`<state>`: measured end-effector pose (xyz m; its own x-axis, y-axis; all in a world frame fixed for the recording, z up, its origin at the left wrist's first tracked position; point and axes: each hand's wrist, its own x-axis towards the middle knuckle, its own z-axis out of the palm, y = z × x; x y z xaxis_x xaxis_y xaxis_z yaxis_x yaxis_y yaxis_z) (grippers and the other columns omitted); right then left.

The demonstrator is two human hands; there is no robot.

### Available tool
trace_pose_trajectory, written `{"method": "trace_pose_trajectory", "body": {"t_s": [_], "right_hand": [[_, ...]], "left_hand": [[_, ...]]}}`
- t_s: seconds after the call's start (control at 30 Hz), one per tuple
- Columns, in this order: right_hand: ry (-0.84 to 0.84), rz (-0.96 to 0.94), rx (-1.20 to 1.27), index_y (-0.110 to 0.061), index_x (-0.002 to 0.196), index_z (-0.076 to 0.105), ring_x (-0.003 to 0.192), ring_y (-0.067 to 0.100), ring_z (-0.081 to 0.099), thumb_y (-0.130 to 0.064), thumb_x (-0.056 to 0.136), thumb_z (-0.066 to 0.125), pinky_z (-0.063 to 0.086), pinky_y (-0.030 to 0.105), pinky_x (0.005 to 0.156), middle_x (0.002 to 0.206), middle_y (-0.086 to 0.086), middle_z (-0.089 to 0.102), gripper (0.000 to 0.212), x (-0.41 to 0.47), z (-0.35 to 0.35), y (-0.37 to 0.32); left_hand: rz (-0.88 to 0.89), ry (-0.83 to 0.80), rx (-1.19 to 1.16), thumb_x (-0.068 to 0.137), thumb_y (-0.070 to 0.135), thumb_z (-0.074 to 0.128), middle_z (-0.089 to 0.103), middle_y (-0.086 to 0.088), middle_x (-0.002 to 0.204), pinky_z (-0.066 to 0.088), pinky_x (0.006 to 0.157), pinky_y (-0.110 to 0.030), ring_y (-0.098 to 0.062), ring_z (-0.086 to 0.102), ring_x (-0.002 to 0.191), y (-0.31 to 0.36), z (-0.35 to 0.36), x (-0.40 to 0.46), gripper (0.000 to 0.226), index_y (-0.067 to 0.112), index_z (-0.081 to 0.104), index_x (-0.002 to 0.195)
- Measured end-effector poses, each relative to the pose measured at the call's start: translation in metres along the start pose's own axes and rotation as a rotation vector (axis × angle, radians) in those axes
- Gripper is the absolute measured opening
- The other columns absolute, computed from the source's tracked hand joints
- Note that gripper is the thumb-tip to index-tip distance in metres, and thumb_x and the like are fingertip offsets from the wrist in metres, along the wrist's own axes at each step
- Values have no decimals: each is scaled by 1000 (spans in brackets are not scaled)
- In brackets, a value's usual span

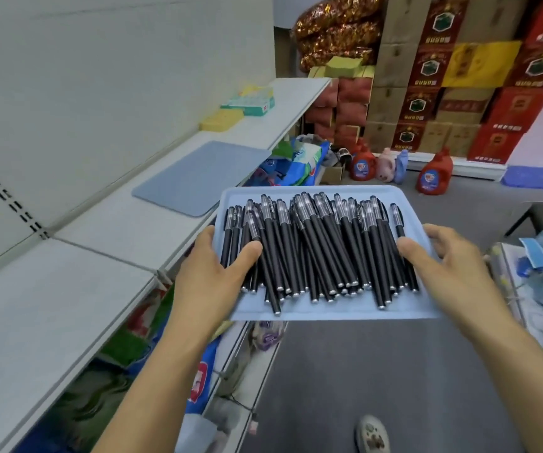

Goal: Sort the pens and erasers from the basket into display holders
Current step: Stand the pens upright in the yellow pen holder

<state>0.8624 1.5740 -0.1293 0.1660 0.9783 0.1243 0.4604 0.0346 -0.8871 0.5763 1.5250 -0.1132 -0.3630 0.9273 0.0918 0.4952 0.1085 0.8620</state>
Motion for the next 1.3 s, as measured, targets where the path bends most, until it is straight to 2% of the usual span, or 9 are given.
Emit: {"method": "trace_pose_trajectory", "body": {"t_s": [0.23,0.43,0.57,0.8,0.9,0.97,1.13,1.23,1.3], "right_hand": [[-148,-96,-10,-29,119,57,97,14,65,-42,86,65,51,40,89,105,-10,67,36,168,2,12],[-324,-285,-11,-29,116,60,97,15,66,-43,86,62,52,46,91,106,-7,69,33,289,41,-21],[-469,-363,20,-23,113,62,95,16,66,-41,88,60,52,39,82,104,-6,69,31,337,98,-44],[-676,-390,45,-15,106,64,93,22,64,-36,87,62,50,39,82,98,1,68,29,372,230,-75],[-717,-428,-6,-13,96,62,89,27,62,-31,88,62,48,37,78,93,6,67,20,379,278,-87],[-741,-477,-28,-11,86,61,86,30,60,-27,88,61,48,40,77,88,8,65,16,384,301,-89],[-769,-648,-120,-16,61,51,75,24,41,-20,88,60,35,37,71,64,1,46,29,400,343,-86],[-831,-660,-132,-19,58,42,72,22,40,-25,90,57,33,34,68,63,5,43,36,417,365,-93],[-842,-660,-161,-10,61,49,74,28,48,-24,90,55,38,38,68,68,13,52,33,431,379,-99]], "left_hand": [[-63,180,-59,77,62,67,63,33,91,47,71,-22,11,62,85,25,75,94,26,54,51,96],[-209,391,-30,75,71,62,50,11,140,41,100,-35,-12,51,124,33,96,153,82,26,40,141],[-308,533,9,77,72,59,40,2,152,36,104,-36,-17,42,135,26,86,175,90,24,32,149],[-530,774,116,82,71,54,60,1,126,46,92,-40,-24,58,111,-13,46,212,76,21,46,138],[-558,849,149,84,64,56,63,9,89,45,77,-38,-22,60,90,-30,34,225,50,19,60,107],[-597,879,235,85,60,55,65,-4,90,43,84,-40,-29,57,95,-41,33,233,43,18,63,93],[-725,906,391,92,49,53,44,-6,114,22,91,-27,-24,34,115,-56,39,253,49,15,56,127],[-673,938,330,91,47,56,30,7,95,20,82,-22,-18,33,103,-55,38,273,22,26,51,97],[-671,912,314,92,45,56,26,11,86,18,77,-21,-14,29,96,-52,36,290,25,32,39,79]]}}
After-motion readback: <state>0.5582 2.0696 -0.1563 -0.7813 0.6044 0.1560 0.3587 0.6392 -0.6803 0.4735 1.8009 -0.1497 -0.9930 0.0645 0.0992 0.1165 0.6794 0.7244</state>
